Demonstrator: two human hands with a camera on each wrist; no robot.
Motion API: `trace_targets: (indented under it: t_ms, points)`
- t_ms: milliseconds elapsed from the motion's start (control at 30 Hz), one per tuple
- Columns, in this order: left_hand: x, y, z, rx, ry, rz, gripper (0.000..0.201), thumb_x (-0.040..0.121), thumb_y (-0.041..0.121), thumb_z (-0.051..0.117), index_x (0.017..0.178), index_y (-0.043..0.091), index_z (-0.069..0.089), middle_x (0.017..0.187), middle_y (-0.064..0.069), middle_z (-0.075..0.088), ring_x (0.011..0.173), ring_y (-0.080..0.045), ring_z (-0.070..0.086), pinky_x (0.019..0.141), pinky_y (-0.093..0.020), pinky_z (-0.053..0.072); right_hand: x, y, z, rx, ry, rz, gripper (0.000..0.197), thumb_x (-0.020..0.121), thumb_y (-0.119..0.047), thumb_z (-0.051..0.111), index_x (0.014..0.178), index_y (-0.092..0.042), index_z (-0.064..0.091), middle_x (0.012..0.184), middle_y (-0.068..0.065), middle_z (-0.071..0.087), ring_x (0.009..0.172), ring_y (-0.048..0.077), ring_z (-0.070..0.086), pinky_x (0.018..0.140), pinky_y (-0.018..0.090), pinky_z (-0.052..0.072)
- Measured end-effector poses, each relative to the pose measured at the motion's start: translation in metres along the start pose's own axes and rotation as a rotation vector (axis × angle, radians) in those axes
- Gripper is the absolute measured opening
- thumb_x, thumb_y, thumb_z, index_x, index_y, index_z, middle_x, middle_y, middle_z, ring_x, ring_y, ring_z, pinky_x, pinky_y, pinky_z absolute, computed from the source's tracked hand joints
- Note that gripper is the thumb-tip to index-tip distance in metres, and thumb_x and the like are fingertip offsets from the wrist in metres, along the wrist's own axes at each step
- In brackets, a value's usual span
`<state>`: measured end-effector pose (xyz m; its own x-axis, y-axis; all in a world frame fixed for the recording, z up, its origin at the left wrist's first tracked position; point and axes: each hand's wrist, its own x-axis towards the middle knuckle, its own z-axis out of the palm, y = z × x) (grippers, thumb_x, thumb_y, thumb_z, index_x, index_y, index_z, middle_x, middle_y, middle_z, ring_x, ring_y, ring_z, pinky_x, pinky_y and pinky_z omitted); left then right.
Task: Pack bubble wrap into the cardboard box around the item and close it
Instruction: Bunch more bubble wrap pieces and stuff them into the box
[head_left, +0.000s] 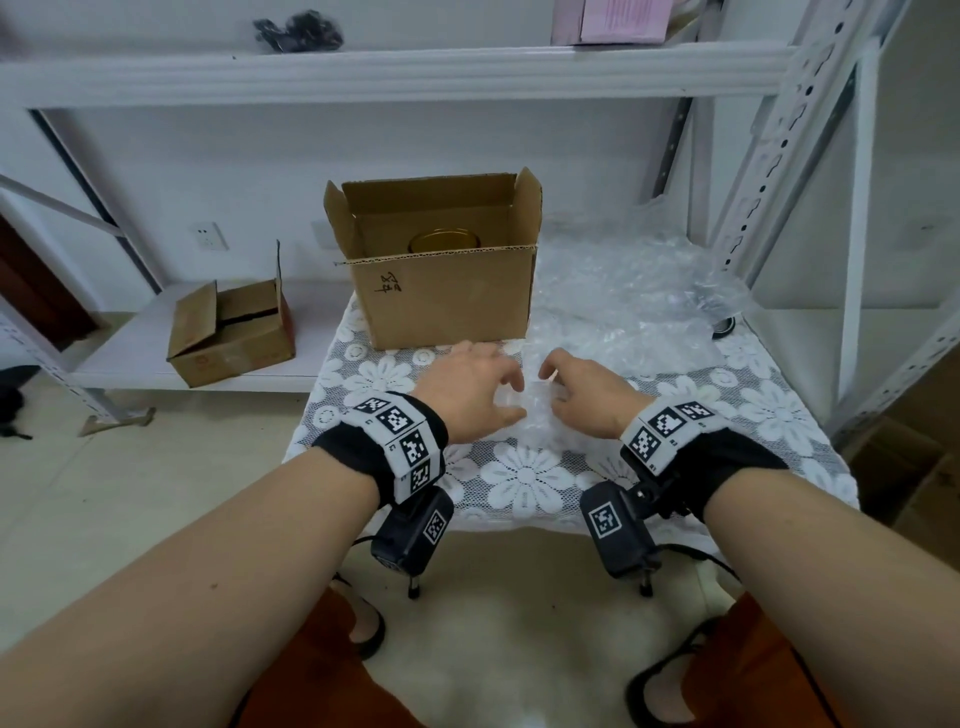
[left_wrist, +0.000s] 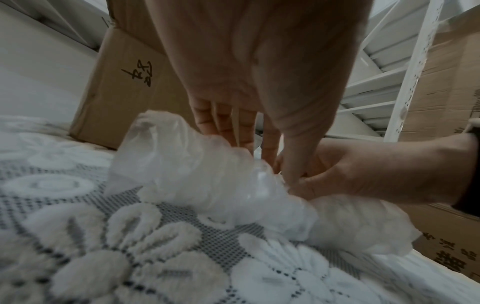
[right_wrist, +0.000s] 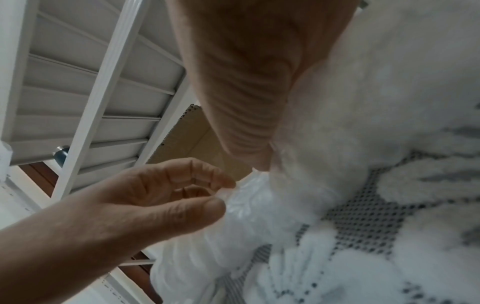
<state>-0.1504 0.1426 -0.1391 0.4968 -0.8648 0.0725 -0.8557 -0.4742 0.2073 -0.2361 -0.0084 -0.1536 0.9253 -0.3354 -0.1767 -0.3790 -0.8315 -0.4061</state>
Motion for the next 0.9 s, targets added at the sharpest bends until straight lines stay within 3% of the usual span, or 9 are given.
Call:
trace_targets:
  t_ms: [100, 200, 333, 433, 533, 700, 833, 900]
  points:
    - [-0.002, -0.001, 0.003, 0.043, -0.100, -0.018, 0.046, 0.082, 0.042, 0.067, 0.124, 0.031, 0.052, 0.132, 0.004, 0.047, 0.126, -0.020, 0.036, 0.104, -0.036, 0.033, -0.001, 0.002, 0.004, -0.059, 0.233, -0.093, 0.023, 0.088, -0.016, 0.060, 0.106, -0.016, 0.046, 0.103, 0.002, 0.057, 0.093, 0.020, 0.054, 0.083, 0.038, 0.050]
    - [-0.002, -0.003, 0.012, 0.053, -0.128, -0.026, 0.054, 0.084, 0.034, 0.066, 0.133, 0.032, 0.044, 0.138, 0.003, 0.043, 0.128, -0.021, 0.034, 0.104, -0.037, 0.034, -0.007, 0.001, 0.002, -0.198, 0.351, -0.199, 0.016, 0.092, -0.028, 0.058, 0.095, -0.014, 0.051, 0.099, 0.002, 0.056, 0.092, 0.021, 0.050, 0.082, 0.033, 0.045]
    - [0.001, -0.006, 0.023, 0.080, -0.155, -0.062, 0.064, 0.082, 0.021, 0.064, 0.137, 0.035, 0.036, 0.140, 0.004, 0.040, 0.126, -0.019, 0.035, 0.103, -0.040, 0.037, -0.014, 0.003, -0.001, -0.294, 0.206, -0.170, 0.034, 0.089, -0.052, 0.050, 0.098, -0.021, 0.060, 0.113, 0.000, 0.055, 0.108, 0.018, 0.046, 0.096, 0.036, 0.039]
    - [0.005, -0.010, 0.024, 0.062, -0.155, -0.113, 0.066, 0.081, 0.016, 0.066, 0.136, 0.037, 0.036, 0.137, 0.004, 0.043, 0.124, -0.021, 0.039, 0.102, -0.041, 0.040, -0.019, 0.007, -0.010, -0.296, 0.070, -0.114, 0.047, 0.078, -0.062, 0.058, 0.115, -0.033, 0.058, 0.126, -0.002, 0.048, 0.120, 0.019, 0.040, 0.102, 0.042, 0.034]
    - [0.009, -0.014, 0.023, 0.032, -0.167, -0.171, 0.070, 0.078, 0.016, 0.071, 0.134, 0.038, 0.036, 0.134, 0.004, 0.047, 0.121, -0.022, 0.045, 0.100, -0.041, 0.043, -0.021, 0.015, -0.016, -0.311, -0.029, -0.045, 0.060, 0.078, -0.043, 0.068, 0.133, -0.042, 0.043, 0.130, 0.000, 0.042, 0.123, 0.022, 0.036, 0.101, 0.043, 0.035]
    - [0.009, -0.015, 0.020, 0.025, -0.180, -0.212, 0.071, 0.076, 0.014, 0.072, 0.135, 0.035, 0.037, 0.132, 0.000, 0.050, 0.119, -0.025, 0.048, 0.098, -0.041, 0.045, -0.022, 0.016, -0.016, -0.252, -0.092, 0.031, 0.093, 0.075, 0.001, 0.063, 0.146, -0.039, 0.018, 0.133, 0.007, 0.038, 0.116, 0.026, 0.044, 0.089, 0.040, 0.050]
    - [0.009, -0.006, 0.018, 0.085, -0.120, -0.139, 0.061, 0.080, 0.004, 0.063, 0.130, 0.033, 0.043, 0.123, -0.001, 0.053, 0.113, -0.026, 0.051, 0.087, -0.035, 0.047, -0.020, 0.005, -0.019, -0.211, -0.049, -0.046, 0.093, 0.072, 0.008, 0.061, 0.145, -0.031, 0.018, 0.130, 0.006, 0.045, 0.098, 0.023, 0.054, 0.072, 0.032, 0.049]
    - [0.011, 0.002, 0.015, 0.083, -0.077, -0.089, 0.050, 0.082, 0.010, 0.062, 0.126, 0.029, 0.048, 0.115, -0.001, 0.056, 0.107, -0.025, 0.054, 0.083, -0.033, 0.045, -0.015, -0.003, -0.019, -0.214, -0.002, -0.103, 0.085, 0.074, 0.004, 0.064, 0.142, -0.027, 0.023, 0.128, 0.006, 0.049, 0.097, 0.023, 0.057, 0.072, 0.031, 0.048]
